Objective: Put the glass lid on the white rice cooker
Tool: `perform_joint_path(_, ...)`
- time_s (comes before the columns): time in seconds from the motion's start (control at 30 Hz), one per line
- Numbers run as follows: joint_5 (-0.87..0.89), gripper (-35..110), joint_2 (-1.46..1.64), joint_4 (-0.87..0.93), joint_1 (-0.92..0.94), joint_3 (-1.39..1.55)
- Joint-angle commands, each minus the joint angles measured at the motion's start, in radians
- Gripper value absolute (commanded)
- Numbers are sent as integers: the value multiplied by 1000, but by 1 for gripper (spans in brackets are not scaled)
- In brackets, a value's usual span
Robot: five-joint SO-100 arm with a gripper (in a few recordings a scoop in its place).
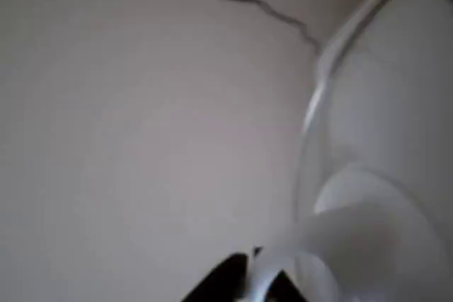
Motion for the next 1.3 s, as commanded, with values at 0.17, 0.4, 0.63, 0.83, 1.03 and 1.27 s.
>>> perform_joint_path(0.17,5,0,156,207,-135,-541)
perform_joint_path(0.4,2,0,215,304,-388,-598)
perform_joint_path(0.63,6,0,218,399,-643,-597)
perform_joint_path(0.83,31,0,172,411,-715,-589)
perform_joint_path(1.03,92,0,141,422,-723,-586)
perform_joint_path(1.27,117,0,109,422,-782,-580)
